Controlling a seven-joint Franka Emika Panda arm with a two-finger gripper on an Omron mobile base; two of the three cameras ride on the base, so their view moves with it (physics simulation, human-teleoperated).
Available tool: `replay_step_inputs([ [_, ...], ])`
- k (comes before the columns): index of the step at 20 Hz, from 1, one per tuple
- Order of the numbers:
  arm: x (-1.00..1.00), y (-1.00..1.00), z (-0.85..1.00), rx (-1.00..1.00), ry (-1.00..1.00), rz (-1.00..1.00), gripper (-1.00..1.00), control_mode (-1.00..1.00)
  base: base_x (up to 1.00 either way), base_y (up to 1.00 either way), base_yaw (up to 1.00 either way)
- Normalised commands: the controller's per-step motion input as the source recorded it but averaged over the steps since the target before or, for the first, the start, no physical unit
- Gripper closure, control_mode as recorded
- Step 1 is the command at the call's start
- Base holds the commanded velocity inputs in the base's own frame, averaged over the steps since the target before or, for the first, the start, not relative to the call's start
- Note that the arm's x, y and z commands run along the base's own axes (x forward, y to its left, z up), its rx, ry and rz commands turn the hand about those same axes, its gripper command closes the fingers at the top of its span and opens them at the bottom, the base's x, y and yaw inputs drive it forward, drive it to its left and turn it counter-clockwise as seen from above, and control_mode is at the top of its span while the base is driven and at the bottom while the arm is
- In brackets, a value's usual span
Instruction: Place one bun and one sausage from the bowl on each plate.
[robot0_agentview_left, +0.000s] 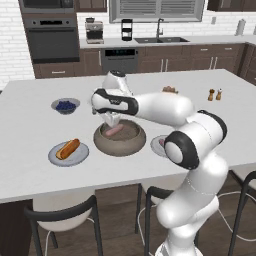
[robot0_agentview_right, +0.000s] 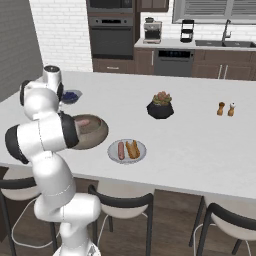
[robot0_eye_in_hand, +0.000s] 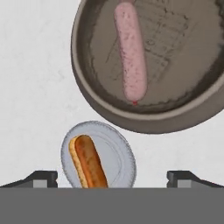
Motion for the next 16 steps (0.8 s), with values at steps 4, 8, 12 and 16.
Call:
replay_step_inputs([
  [4,-0.37,-0.32,0.36,-0.06,0.17,-0.09,-1.0,-1.0,0.0,0.0,0.0],
  [8,-0.24,-0.71,-0.04,-0.21,0.14,0.0,-1.0,-1.0,0.0,0.0,0.0],
  [12,-0.03,-0.64,-0.46,-0.2,0.08,0.02,-1.0,-1.0,0.0,0.0,0.0],
  [16,0.0,-0.33,-0.34,-0.07,0.01,0.01,-1.0,-1.0,0.0,0.0,0.0],
])
